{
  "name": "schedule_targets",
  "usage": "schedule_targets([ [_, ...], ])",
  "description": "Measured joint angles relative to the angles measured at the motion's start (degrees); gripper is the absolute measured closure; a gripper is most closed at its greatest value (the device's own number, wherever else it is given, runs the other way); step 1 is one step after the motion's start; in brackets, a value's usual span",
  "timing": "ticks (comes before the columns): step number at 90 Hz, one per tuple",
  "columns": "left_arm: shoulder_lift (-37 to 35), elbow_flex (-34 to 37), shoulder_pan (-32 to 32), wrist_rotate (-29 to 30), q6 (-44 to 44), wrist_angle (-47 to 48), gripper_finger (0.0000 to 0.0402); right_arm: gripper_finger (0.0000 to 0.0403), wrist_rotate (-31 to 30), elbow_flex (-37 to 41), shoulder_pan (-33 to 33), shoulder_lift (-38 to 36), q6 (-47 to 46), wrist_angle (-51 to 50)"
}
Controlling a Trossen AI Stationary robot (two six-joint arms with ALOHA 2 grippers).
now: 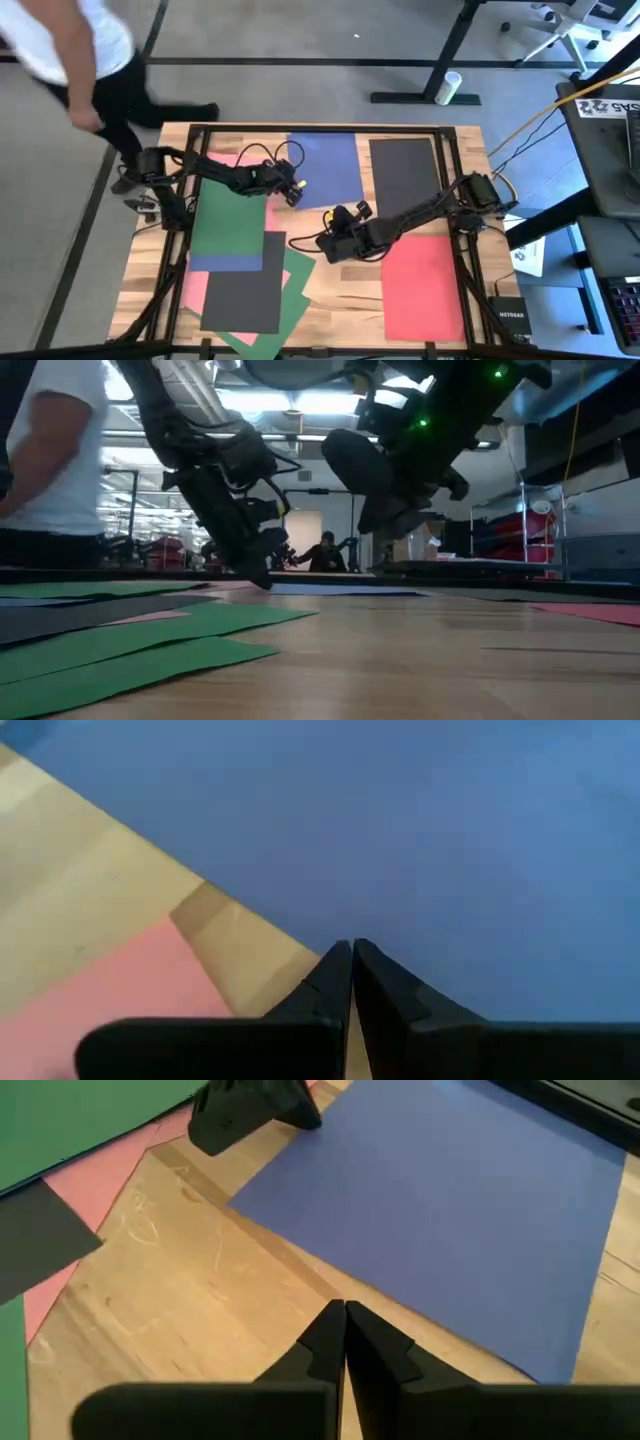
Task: Organize paper
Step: Stack the blue paper on top of the other blue paper on the table
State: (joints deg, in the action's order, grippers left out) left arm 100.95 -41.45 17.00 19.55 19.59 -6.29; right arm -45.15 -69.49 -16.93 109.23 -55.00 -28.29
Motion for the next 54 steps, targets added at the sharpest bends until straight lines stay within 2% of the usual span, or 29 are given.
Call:
schedule_targets([
  [19,-2.6,0.36,-0.01,0.13,0.97,2.44,0.0402,0.0403,0.07,-0.04,0.02,0.0,0.0,-0.89],
  [27,-3.94,0.42,-0.22,-0.07,0.99,4.18,0.0402,0.0403,-2.25,-0.07,0.4,0.0,-0.88,-3.78],
  [37,-4.89,0.42,-0.8,-0.05,0.93,4.81,0.0402,0.0403,-2.56,0.01,3.55,0.48,-3.52,-8.95],
  [54,-4.88,0.42,-0.83,0.03,0.83,4.61,0.0402,0.0403,-0.55,5.24,9.04,0.57,-2.44,-4.07],
])
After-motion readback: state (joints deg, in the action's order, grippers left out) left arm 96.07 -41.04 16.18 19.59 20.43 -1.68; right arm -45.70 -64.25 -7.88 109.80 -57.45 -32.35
